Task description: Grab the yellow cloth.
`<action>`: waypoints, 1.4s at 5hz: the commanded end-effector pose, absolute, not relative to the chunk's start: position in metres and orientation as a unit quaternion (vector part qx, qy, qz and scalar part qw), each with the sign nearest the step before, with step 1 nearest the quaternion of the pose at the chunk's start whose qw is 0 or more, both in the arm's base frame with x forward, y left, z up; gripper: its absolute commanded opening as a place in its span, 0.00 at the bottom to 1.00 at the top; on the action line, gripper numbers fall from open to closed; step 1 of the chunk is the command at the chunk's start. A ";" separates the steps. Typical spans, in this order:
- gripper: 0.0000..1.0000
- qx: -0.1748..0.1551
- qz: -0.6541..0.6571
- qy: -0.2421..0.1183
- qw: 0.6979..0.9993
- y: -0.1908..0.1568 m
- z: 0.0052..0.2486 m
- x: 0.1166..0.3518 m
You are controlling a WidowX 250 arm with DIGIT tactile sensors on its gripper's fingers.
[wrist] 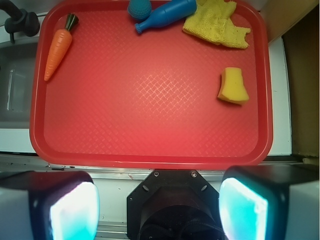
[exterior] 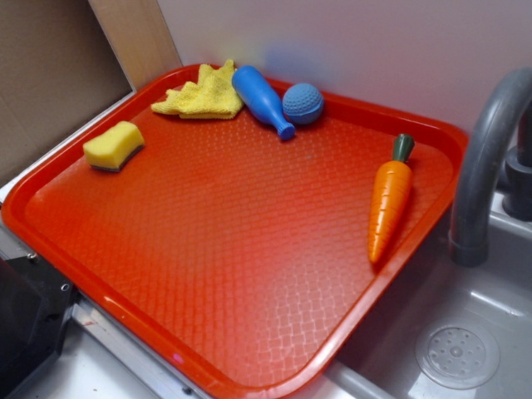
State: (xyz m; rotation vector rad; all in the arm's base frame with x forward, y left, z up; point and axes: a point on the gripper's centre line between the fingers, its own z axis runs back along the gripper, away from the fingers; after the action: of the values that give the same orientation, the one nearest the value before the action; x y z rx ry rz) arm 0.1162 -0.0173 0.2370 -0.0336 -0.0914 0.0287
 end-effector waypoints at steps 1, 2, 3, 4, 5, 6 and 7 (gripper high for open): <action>1.00 -0.017 0.014 -0.046 0.999 -0.017 0.237 0.116; 1.00 0.037 -0.037 -0.079 0.996 0.012 0.191 0.166; 1.00 0.061 -0.079 -0.102 0.990 0.041 0.165 0.198; 1.00 0.053 -0.070 -0.148 0.985 0.083 0.145 0.219; 1.00 0.053 -0.070 -0.148 0.985 0.083 0.145 0.219; 1.00 0.053 -0.070 -0.148 0.985 0.083 0.145 0.219; 1.00 0.053 -0.070 -0.148 0.985 0.083 0.145 0.219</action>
State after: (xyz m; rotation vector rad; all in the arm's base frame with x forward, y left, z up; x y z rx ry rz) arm 0.2144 0.0801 0.1356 0.0908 -0.2721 -0.1412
